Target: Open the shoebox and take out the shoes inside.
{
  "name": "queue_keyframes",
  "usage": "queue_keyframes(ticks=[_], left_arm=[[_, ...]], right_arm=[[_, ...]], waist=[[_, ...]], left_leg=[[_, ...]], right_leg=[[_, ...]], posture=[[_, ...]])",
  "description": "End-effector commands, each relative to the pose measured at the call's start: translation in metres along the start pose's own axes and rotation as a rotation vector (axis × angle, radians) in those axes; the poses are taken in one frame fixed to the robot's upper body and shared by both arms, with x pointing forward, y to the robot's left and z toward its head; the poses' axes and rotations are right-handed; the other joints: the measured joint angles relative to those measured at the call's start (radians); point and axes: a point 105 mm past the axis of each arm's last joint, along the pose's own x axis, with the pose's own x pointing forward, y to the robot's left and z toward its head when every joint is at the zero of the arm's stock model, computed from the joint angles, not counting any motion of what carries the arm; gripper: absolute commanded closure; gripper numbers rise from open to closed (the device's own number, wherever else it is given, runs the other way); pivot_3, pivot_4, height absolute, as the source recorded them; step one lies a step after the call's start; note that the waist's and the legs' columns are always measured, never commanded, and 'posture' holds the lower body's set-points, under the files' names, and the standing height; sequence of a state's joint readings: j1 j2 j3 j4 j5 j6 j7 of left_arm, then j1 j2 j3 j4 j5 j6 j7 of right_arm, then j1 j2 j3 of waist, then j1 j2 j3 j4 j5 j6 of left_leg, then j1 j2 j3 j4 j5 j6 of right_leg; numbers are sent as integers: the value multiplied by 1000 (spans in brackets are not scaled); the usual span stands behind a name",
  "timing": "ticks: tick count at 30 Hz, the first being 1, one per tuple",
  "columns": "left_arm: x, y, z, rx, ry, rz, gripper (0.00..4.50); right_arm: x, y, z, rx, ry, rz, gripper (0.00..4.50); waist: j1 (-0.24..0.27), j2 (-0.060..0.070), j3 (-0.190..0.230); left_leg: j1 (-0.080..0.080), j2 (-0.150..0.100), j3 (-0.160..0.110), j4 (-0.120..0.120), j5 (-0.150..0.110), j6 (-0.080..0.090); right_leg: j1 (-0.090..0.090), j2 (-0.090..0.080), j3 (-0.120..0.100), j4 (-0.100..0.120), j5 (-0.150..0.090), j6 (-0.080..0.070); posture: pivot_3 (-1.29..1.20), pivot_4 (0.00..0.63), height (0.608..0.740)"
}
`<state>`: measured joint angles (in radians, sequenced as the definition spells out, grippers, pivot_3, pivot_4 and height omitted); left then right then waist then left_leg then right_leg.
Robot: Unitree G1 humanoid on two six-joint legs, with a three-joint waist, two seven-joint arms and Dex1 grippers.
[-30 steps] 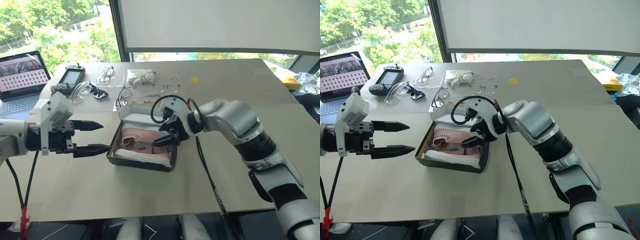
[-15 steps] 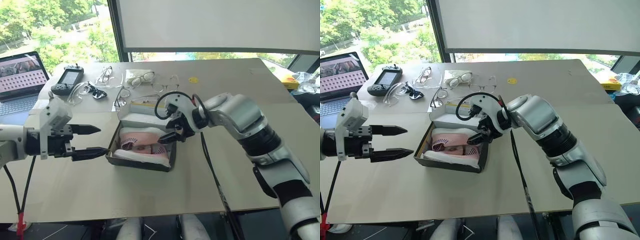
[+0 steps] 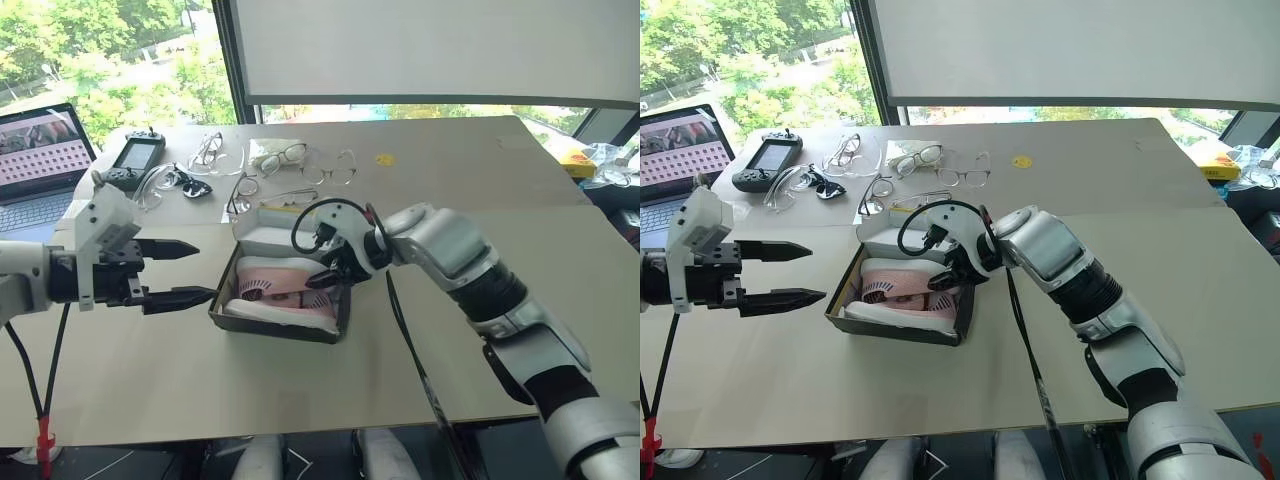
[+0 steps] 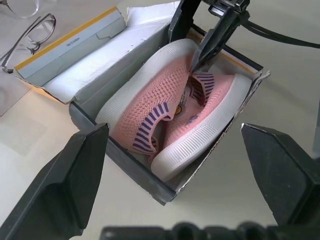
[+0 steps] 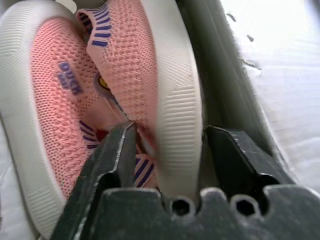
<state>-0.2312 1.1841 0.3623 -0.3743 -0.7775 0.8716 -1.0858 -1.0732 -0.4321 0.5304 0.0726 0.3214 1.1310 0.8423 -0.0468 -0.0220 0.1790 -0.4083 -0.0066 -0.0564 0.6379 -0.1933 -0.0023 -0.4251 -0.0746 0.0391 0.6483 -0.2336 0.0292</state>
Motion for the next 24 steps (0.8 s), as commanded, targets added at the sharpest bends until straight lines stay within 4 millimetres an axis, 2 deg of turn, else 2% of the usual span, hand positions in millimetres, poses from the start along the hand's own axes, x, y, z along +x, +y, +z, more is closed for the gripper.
queue_keyframes(ticks=[1,2,3,5,8,11,17,19,24], left_arm=[[-1,3,8,56,-18,17,0],[1,3,8,57,-18,16,0],[1,3,8,58,-20,13,0],[2,3,8,61,-22,10,0],[6,4,7,64,-25,6,0],[13,4,5,82,-16,-8,0],[18,10,12,94,-39,-17,0],[20,11,12,97,-39,-26,0],[24,12,15,106,-44,-41,0]], right_arm=[[-6,0,14,-102,-61,-27,3426],[-6,1,14,-119,-63,-36,3846],[-8,1,16,-143,-72,-54,4052],[-13,1,25,-196,-101,-90,4230],[-25,-1,47,-162,-195,-136,4236],[-32,-2,59,-93,-249,-152,4236],[-40,3,64,29,-293,-112,4236],[-49,-1,66,116,-323,-96,4236],[-63,-7,65,212,-363,-80,4236]], waist=[[0,0,0],[0,0,0],[1,0,0],[0,0,0],[-1,0,0],[-2,0,0],[2,0,0],[2,0,0],[2,0,0]], left_leg=[[0,0,0,0,0,0],[0,0,0,0,0,0],[0,1,0,0,0,0],[0,1,0,0,0,0],[-1,2,1,0,0,0],[0,3,1,0,0,0],[0,5,1,0,0,0],[0,5,1,0,0,0],[0,5,1,0,0,0]], right_leg=[[0,0,0,0,0,0],[0,1,0,0,0,0],[0,1,0,0,0,0],[0,1,0,0,0,0],[-1,1,0,0,0,0],[-1,3,1,0,1,-1],[-1,6,1,0,2,-3],[-1,6,1,0,2,-3],[-1,6,1,0,2,-3]], posture=[[0,150,740],[0,150,740],[0,150,740],[0,150,740],[0,150,740],[0,150,740],[0,150,740],[0,150,740],[0,150,740]])
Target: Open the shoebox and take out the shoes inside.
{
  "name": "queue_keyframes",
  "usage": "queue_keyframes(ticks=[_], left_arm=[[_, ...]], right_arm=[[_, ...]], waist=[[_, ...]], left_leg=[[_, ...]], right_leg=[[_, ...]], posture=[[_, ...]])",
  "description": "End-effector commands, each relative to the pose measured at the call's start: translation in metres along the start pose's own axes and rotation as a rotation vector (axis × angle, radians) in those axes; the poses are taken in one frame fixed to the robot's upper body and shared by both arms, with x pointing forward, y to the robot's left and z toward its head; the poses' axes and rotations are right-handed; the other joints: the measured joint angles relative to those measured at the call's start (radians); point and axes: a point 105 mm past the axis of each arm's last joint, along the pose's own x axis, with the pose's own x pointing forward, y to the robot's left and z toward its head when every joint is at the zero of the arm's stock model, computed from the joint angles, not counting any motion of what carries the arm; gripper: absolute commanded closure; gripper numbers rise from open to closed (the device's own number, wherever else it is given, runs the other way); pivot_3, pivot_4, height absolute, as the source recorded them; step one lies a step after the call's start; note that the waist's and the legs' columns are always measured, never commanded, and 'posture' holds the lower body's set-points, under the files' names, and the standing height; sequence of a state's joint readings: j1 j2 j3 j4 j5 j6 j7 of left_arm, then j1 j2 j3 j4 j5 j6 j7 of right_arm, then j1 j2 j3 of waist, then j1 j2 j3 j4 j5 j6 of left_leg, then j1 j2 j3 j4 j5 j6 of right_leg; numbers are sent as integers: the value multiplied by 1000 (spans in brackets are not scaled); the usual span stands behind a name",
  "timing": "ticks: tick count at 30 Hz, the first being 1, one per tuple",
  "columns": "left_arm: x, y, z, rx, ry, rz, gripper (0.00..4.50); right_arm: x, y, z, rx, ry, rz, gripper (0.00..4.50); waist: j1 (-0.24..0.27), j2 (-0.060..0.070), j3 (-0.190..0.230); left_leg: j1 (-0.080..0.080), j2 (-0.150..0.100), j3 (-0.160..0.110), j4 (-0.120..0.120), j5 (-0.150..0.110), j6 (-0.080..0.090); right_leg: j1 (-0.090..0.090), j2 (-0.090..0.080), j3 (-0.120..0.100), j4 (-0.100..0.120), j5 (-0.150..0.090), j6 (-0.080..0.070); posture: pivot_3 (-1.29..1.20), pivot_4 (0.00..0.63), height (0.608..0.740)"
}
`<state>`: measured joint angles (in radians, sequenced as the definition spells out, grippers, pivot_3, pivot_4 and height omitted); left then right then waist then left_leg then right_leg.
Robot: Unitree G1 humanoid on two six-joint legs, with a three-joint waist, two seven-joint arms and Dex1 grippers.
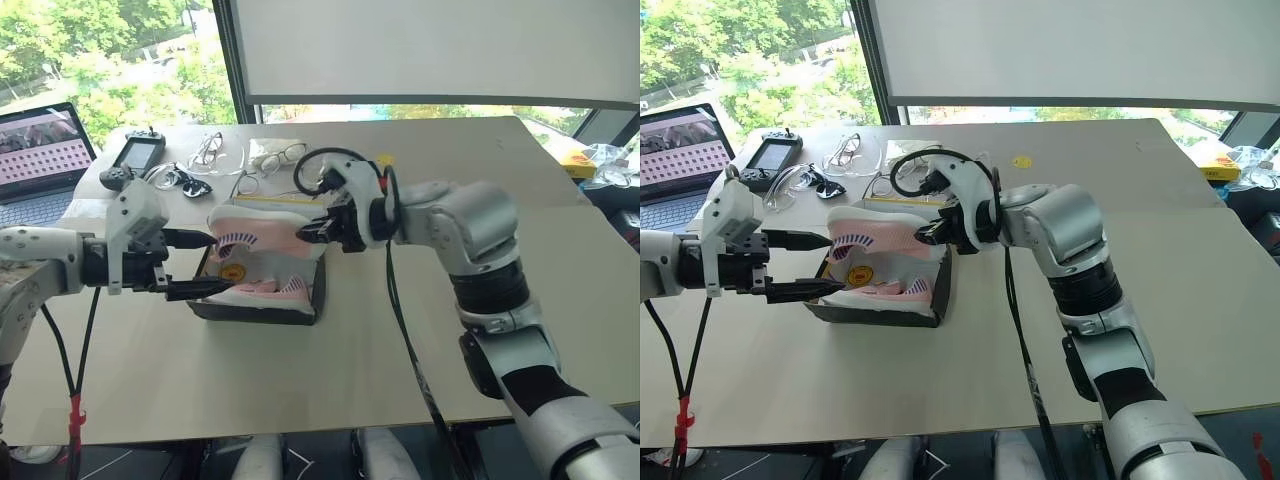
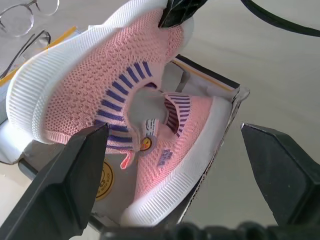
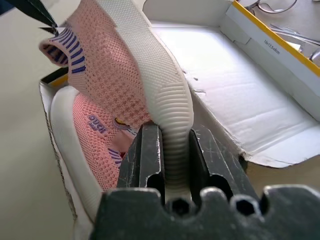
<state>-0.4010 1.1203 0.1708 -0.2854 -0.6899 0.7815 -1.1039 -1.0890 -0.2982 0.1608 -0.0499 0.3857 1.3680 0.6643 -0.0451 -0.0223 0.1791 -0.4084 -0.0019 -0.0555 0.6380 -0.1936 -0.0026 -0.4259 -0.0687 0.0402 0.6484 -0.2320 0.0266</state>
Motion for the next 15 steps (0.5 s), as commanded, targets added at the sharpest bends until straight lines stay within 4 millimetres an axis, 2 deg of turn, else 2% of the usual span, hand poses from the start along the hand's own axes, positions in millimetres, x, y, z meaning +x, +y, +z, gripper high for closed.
queue_keyframes(ticks=[1,5,7,9,11,13,15], left_arm=[[-1,2,9,41,-15,1,0],[-1,3,8,39,-8,0,0],[-2,3,7,37,-6,0,0],[-2,3,6,36,-2,0,0],[-3,3,5,38,1,1,0],[-2,7,4,51,2,15,0],[0,8,6,61,-6,18,0]], right_arm=[[-27,-6,28,78,-123,18,4236],[-74,-31,36,154,-240,10,4236],[-91,-38,32,159,-259,11,4236],[-119,-55,24,284,-311,29,4236],[-134,-64,16,361,-348,46,4236],[-135,-85,-24,437,-267,-54,4236],[-132,-88,-71,511,-159,-78,4236]], waist=[[-1,0,0],[3,0,0],[9,-1,1],[4,-1,1],[2,-1,1],[2,-2,1],[1,-2,1]], left_leg=[[0,0,0,0,0,0],[-1,0,0,0,0,0],[-2,0,0,0,0,0],[-2,-1,0,0,0,0],[-1,0,1,0,0,0],[0,0,2,0,0,1],[1,0,2,0,-1,1]], right_leg=[[0,0,0,0,0,0],[-1,0,0,0,0,0],[0,-1,-1,-1,0,0],[0,-1,0,-2,0,0],[1,0,0,-2,0,0],[1,0,1,-2,0,0],[3,0,1,-2,0,0]], posture=[[0,150,740],[0,150,740],[0,150,740],[0,150,740],[0,150,740],[0,150,740],[0,150,740]])
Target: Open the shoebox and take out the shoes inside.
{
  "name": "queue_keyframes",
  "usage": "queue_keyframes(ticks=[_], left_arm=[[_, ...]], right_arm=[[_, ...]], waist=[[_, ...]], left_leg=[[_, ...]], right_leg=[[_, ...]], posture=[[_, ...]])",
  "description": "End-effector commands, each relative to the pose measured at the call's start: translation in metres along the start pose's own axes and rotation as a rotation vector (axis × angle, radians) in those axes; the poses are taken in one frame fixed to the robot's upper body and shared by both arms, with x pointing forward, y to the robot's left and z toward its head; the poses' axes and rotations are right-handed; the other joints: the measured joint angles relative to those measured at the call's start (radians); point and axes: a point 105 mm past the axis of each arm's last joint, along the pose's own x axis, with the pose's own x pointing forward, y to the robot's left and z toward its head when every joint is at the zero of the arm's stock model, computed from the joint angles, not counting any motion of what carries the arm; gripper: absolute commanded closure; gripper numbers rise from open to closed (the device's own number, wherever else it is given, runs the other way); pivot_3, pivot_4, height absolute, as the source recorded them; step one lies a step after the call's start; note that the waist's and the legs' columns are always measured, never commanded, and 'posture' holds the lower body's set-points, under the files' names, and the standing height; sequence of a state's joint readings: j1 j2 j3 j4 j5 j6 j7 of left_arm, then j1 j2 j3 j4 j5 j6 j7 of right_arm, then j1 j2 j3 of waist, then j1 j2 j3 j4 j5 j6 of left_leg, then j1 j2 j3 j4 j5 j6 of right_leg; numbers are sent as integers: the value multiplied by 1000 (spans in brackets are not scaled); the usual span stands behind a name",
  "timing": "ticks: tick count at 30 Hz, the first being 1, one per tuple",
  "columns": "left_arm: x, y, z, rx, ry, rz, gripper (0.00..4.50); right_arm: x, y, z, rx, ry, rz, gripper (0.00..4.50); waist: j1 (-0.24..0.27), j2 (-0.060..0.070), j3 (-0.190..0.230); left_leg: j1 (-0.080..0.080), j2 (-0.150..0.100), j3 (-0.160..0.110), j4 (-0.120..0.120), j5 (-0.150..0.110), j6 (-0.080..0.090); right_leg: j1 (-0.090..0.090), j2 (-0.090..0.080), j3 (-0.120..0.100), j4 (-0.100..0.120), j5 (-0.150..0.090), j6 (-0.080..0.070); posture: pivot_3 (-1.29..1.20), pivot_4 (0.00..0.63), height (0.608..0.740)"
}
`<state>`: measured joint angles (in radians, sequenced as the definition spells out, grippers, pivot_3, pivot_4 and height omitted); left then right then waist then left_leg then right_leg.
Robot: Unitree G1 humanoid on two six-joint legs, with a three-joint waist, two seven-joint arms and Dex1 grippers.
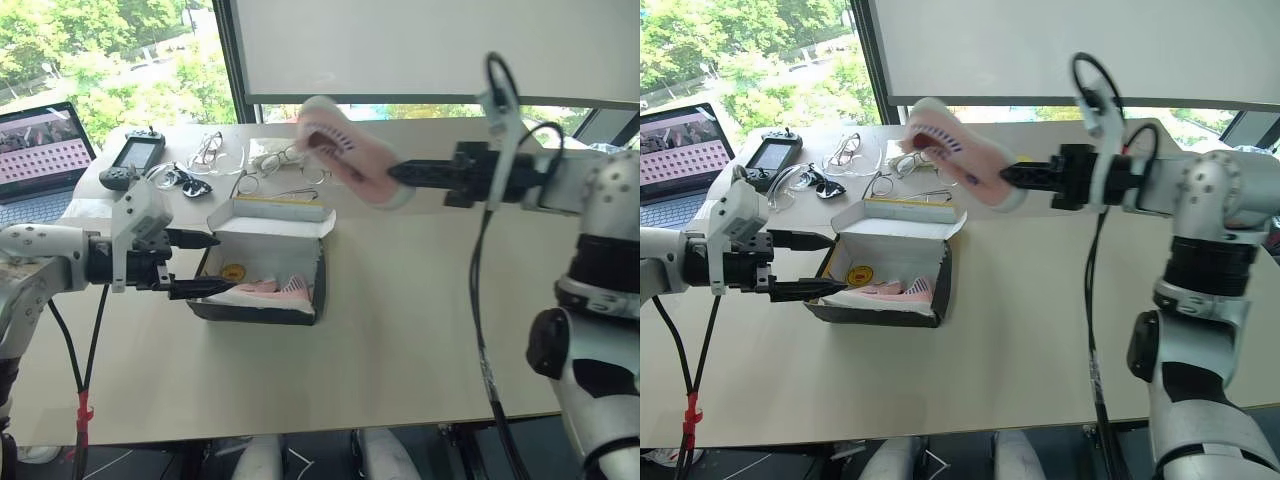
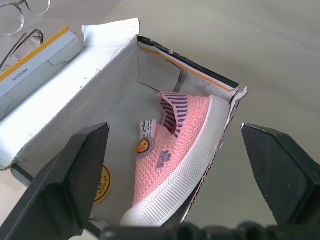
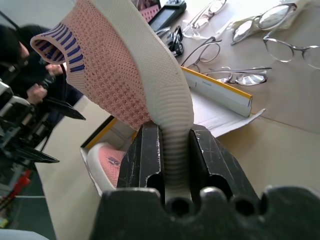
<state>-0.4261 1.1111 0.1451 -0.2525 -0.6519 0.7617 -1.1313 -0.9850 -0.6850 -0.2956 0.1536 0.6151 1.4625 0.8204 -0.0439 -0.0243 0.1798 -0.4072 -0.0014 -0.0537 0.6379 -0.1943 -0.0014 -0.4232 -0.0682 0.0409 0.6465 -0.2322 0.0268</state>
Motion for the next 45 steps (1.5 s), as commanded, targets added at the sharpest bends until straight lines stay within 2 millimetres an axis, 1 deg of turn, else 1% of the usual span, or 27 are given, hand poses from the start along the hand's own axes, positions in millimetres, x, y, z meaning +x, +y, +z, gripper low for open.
queue_keyframes(ticks=[1,2,3,6,7,9,12,14,15,17,18,19,20,22,23,26,27,28,30,32,34,36,37,38,40,42,45], left_arm=[[0,4,9,55,-19,22,0],[1,5,9,60,-21,20,0],[1,5,10,67,-21,19,0],[3,6,11,74,-24,17,0],[3,7,12,75,-25,17,0],[2,8,12,77,-25,19,0],[1,7,12,76,-24,23,0],[0,7,11,72,-20,27,0],[-2,7,10,69,-16,31,0],[-4,6,9,65,-12,35,0],[-5,6,9,63,-10,36,0],[-7,6,8,59,-10,42,0],[-8,6,8,57,-7,49,0],[-10,7,4,35,14,61,0],[-10,8,0,36,45,69,0],[-15,21,-11,54,109,152,0],[-17,23,-13,54,117,158,0],[-19,22,-15,54,124,155,0],[-23,17,-11,48,104,127,0],[-27,12,-7,39,82,110,0],[-33,6,-4,28,71,93,0],[-39,1,-2,4,61,81,0],[-41,-2,-2,-10,62,76,0],[-49,-4,-2,-19,69,80,0],[-58,-7,0,-32,75,92,0],[-67,-9,1,-36,79,106,0],[-83,-11,-4,-37,116,163,0]], right_arm=[[-5,-29,-54,85,123,-52,4236],[-4,-37,-62,93,137,-85,4236],[-3,-46,-65,112,131,-124,4236],[-4,-75,-70,172,105,-249,4236],[-8,-89,-69,193,78,-309,4236],[-19,-113,-66,220,35,-421,3249],[-44,-141,-55,210,-32,-571,2323],[-58,-147,-42,189,-78,-606,1606],[-65,-145,-28,170,-116,-601,1246],[-73,-140,-8,116,-149,-593,523],[-75,-138,-2,89,-148,-591,170],[-75,-134,6,29,-138,-589,28],[-69,-126,15,-26,-130,-561,28],[-39,-94,33,-188,-118,-420,28],[-23,-76,34,-263,-89,-341,28],[20,-20,17,-482,72,-100,28],[31,-2,10,-523,108,-25,28],[42,14,4,-566,135,42,28],[68,55,-14,-671,201,215,28],[83,81,-29,-740,242,327,28],[95,97,-40,-754,271,414,28],[107,106,-46,-756,293,464,28],[112,109,-49,-762,301,474,28],[123,112,-51,-761,309,484,28],[136,117,-54,-750,320,500,28],[145,120,-57,-738,330,507,28],[164,121,-64,-714,355,519,28]], waist=[[0,0,0],[-3,0,0],[-9,0,0],[-29,2,3],[-31,2,3],[-28,1,3],[-22,1,4],[-16,0,5],[-15,1,6],[-17,2,8],[-19,2,9],[-23,2,9],[-27,2,9],[-33,2,9],[-37,2,10],[-53,2,10],[-52,2,10],[-51,2,10],[-48,2,10],[-41,2,10],[-33,2,10],[-26,1,10],[-24,1,10],[-20,1,10],[-17,1,10],[-18,1,10],[-21,1,10]], left_leg=[[0,0,0,0,0,0],[0,0,1,0,0,0],[0,0,2,0,0,0],[0,0,5,0,0,0],[1,0,5,0,0,0],[2,2,5,0,0,0],[1,2,5,0,0,0],[0,2,5,0,0,0],[-1,1,5,0,0,0],[-2,1,5,0,0,0],[-1,0,5,0,0,0],[-1,0,6,0,0,0],[0,1,5,0,0,0],[1,3,6,0,0,0],[1,4,6,0,-1,0],[2,7,6,0,-1,0],[2,8,6,0,-1,0],[2,9,6,0,-1,0],[1,10,4,0,-1,0],[0,10,4,0,-1,0],[-2,10,4,1,-1,0],[-3,10,3,2,-1,-1],[-3,10,3,2,-1,-1],[-4,10,3,2,-1,-1],[-3,10,3,3,-1,-1],[-3,11,3,3,-1,-1],[-3,12,3,2,-1,-1]], right_leg=[[0,0,0,0,0,0],[0,0,1,0,0,0],[-1,0,2,0,0,0],[-2,1,7,1,0,0],[-1,2,8,1,0,1],[0,3,8,1,0,1],[-1,4,7,0,0,0],[-1,4,7,-1,0,1],[-2,3,7,-1,0,1],[-2,2,7,-1,0,1],[-2,2,7,-1,0,1],[-2,2,8,-1,1,1],[-2,2,8,-1,0,1],[-1,4,8,-1,0,1],[-1,5,8,-1,0,1],[-2,9,10,0,-1,3],[-2,10,10,2,-1,3],[-3,10,9,2,-1,2],[-3,11,7,2,1,0],[-4,11,6,1,2,-1],[-5,10,6,1,2,-2],[-7,10,5,1,2,-2],[-7,10,5,2,2,-2],[-8,10,5,2,2,-2],[-7,10,4,2,2,-2],[-8,10,4,2,3,-4],[-8,11,4,2,3,-4]], posture=[[0,150,740],[0,150,740],[0,150,740],[0,150,740],[0,150,740],[0,150,740],[0,150,740],[0,150,740],[0,150,740],[0,150,740],[0,150,740],[0,150,740],[0,150,740],[0,150,740],[0,150,740],[0,150,740],[0,150,740],[0,150,740],[0,150,740],[0,150,740],[0,150,740],[0,150,740],[0,150,740],[0,150,740],[0,150,740],[0,150,740],[0,150,740]])
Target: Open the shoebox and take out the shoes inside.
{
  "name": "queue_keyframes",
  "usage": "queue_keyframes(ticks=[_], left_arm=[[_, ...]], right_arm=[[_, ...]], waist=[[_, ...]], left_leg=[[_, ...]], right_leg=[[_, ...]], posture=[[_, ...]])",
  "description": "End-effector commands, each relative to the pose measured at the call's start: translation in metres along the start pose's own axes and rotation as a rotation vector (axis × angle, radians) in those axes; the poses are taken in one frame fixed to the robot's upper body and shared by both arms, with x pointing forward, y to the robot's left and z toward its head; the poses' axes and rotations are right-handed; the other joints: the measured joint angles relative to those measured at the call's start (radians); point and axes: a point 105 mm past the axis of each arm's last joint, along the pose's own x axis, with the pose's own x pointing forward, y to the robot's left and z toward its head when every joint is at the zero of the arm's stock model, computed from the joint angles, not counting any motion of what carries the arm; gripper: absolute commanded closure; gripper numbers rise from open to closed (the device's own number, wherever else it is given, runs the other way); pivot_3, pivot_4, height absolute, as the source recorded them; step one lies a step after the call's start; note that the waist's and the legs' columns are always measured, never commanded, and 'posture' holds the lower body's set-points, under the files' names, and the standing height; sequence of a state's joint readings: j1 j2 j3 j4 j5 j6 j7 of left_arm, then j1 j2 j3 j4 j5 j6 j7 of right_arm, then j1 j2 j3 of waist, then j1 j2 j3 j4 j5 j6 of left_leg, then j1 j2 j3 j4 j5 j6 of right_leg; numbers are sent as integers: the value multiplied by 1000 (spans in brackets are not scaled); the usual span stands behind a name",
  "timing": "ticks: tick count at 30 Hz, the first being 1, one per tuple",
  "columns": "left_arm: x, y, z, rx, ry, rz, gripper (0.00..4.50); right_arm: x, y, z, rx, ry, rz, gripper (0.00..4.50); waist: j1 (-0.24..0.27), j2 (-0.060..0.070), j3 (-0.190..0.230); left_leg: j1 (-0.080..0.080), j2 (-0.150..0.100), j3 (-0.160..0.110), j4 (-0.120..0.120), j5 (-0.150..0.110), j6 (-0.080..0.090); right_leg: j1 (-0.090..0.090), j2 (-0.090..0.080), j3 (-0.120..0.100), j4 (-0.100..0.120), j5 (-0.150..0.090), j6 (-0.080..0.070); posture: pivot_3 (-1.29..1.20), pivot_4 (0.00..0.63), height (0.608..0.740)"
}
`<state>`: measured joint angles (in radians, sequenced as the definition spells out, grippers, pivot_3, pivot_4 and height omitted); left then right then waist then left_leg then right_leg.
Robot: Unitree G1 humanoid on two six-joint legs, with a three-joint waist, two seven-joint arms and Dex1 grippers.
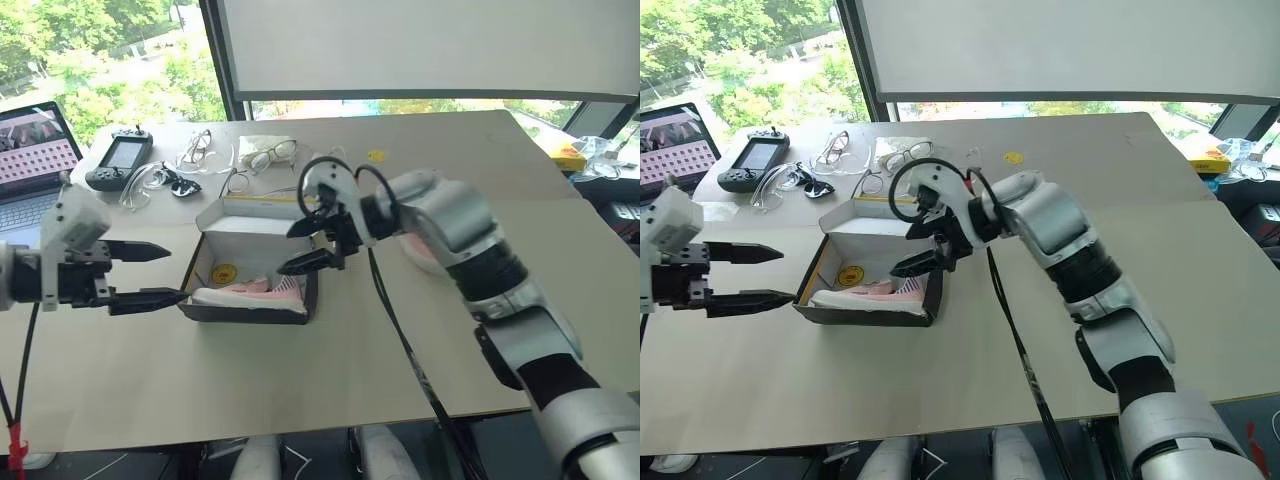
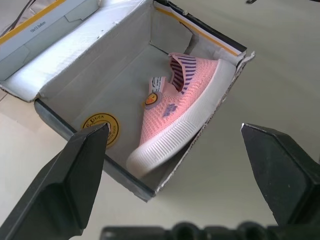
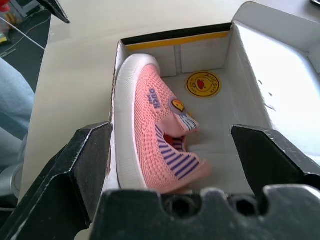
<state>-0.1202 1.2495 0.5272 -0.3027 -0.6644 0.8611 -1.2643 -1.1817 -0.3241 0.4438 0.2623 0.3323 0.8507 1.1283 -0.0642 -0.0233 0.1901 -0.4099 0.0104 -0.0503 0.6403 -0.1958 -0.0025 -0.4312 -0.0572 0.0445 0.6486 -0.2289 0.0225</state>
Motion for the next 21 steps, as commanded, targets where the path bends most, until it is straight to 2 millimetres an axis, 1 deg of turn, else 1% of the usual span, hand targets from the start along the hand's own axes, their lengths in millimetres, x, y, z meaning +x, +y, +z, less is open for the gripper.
queue_keyframes(ticks=[1,4,7,9,15,19,21], left_arm=[[-22,0,5,45,20,83,0],[-27,-2,2,42,25,113,0],[-28,-6,0,40,26,133,0],[-28,-9,-4,36,33,138,0],[-26,-13,-9,30,41,148,0],[-25,-14,-10,30,39,150,0],[-22,-12,-16,39,77,157,0]], right_arm=[[12,-10,7,-22,-2,-6,28],[23,-16,4,3,11,-3,28],[32,-12,5,46,15,49,28],[36,-12,2,49,34,62,28],[52,-24,-15,81,90,14,28],[60,-29,-20,82,104,-9,28],[68,-30,-24,113,82,-20,28]], waist=[[-2,0,0],[-1,0,0],[-2,0,0],[-5,0,0],[-7,0,0],[-8,0,0],[-9,0,0]], left_leg=[[0,0,0,0,0,0],[0,1,0,-1,0,0],[0,1,0,-1,0,-1],[0,1,0,-1,-1,-2],[0,3,0,-1,-1,-3],[0,3,1,-1,-1,-4],[0,4,1,-1,-2,-5]], right_leg=[[0,0,0,0,0,0],[-1,1,0,0,0,-1],[-1,0,0,0,1,-1],[-2,1,0,0,1,-2],[-3,2,0,1,2,-3],[-4,3,0,1,2,-4],[-4,3,0,1,2,-5]], posture=[[0,150,740],[0,150,740],[0,150,740],[0,150,740],[0,150,740],[0,150,740],[0,150,740]])
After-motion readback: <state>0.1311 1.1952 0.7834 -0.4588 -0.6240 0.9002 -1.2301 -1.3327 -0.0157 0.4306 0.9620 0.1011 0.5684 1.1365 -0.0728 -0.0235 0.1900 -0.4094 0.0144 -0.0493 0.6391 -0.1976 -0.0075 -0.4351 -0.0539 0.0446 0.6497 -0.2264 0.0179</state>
